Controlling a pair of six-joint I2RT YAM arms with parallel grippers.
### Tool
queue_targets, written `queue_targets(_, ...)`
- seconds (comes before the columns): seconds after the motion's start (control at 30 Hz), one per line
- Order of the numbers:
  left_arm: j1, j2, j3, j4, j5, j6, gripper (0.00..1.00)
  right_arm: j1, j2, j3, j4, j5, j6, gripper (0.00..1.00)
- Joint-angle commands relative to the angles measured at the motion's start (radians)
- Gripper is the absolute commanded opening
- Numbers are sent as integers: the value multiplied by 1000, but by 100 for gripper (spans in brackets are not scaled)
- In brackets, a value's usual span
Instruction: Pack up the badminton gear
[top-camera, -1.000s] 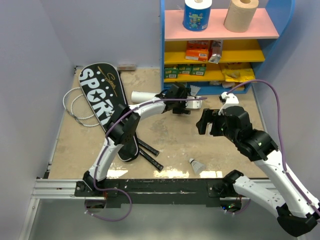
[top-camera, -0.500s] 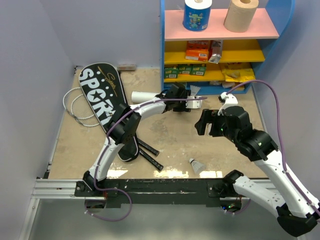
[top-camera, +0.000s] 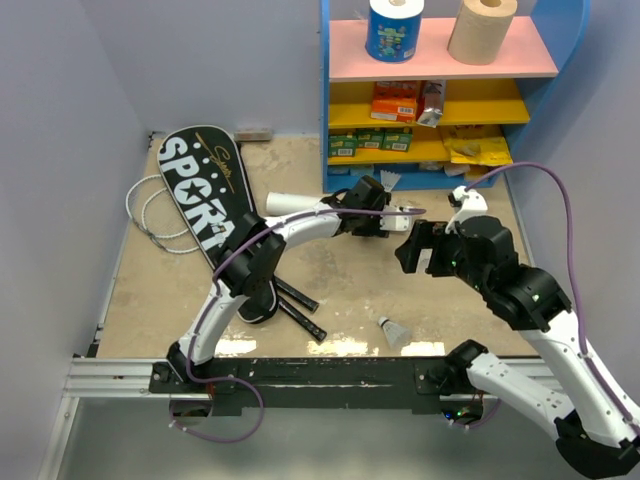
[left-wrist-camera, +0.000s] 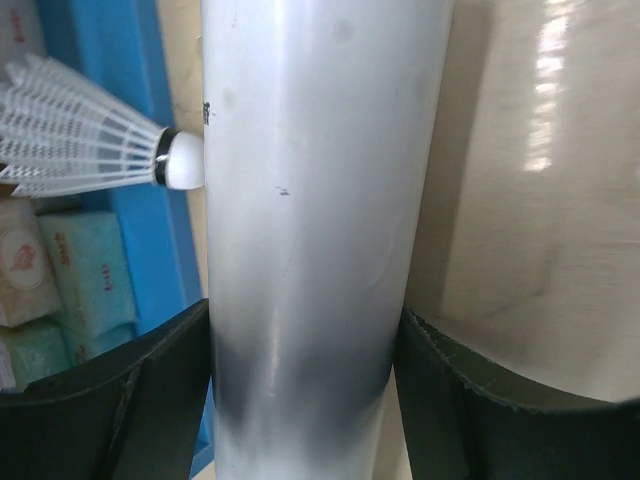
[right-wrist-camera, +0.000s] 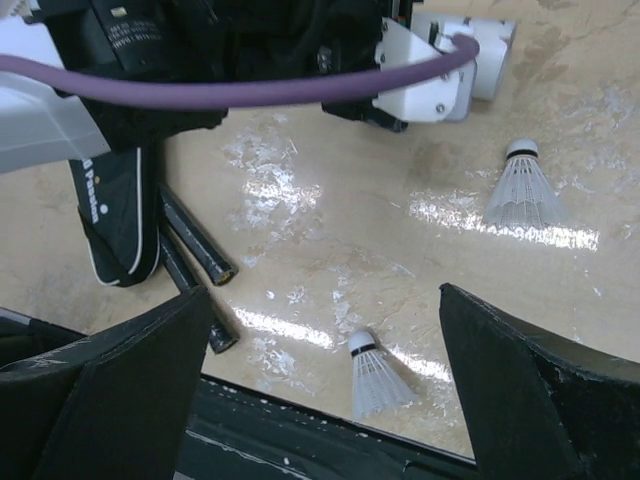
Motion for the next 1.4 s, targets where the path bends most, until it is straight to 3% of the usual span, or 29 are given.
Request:
queue_targets(0.0, -53, -85, -23, -139, -17, -44, 0, 0, -47, 76, -36, 11, 27, 99)
queue_targets(0.57, -149, -342, -18, -287, -227, -52, 0, 2, -63, 221, -105, 31, 52, 98)
queue_targets(0.83, -162, -477, -18, -363, -415, -52, 0, 2, -53, 249, -105, 20, 56, 98)
queue_targets(1.13, -204, -710, -112, -473, -574, -190, 0, 0, -43, 278, -99, 17, 43, 98)
queue_targets(1.37, -273, -872, -225, -692, -608, -464, 0, 0, -6, 303, -76, -38, 37, 98)
